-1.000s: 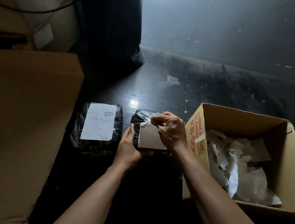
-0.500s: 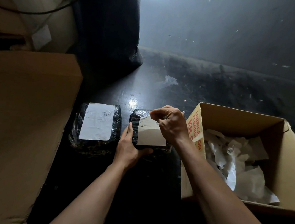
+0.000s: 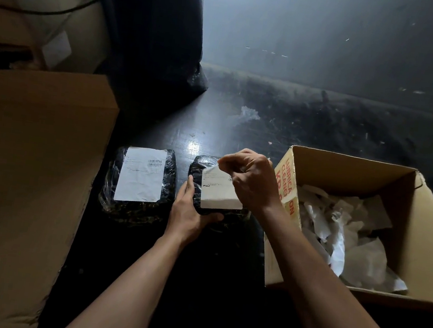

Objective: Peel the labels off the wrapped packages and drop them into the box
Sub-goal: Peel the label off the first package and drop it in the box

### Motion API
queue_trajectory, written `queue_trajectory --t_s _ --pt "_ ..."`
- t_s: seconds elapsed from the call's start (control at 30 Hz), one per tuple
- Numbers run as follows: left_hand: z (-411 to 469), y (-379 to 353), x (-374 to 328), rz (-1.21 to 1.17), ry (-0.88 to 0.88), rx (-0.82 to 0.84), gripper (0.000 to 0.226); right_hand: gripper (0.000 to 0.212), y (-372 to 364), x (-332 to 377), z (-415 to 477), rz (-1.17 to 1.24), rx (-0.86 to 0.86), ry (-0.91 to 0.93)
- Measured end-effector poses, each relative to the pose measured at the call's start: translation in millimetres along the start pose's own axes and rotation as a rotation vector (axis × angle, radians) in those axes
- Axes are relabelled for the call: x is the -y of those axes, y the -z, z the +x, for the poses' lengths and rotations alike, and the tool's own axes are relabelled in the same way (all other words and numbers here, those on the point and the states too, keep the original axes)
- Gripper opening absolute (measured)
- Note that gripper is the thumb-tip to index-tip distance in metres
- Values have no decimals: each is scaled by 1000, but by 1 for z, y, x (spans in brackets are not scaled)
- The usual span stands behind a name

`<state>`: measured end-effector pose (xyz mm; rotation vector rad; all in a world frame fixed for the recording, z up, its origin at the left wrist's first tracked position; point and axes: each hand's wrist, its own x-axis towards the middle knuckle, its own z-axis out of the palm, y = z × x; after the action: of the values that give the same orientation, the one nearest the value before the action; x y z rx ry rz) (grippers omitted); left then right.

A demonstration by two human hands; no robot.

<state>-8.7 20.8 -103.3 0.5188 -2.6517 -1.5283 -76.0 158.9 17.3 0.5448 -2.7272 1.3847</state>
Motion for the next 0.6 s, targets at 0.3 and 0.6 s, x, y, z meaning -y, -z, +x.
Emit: queue_trajectory --t_s 0.3,0.6 --pt "1 3 0 11 -18 22 138 19 9 4 6 -45 10 -15" --pt "1 3 3 18 -25 21 140 28 15 5 5 -45 8 -11"
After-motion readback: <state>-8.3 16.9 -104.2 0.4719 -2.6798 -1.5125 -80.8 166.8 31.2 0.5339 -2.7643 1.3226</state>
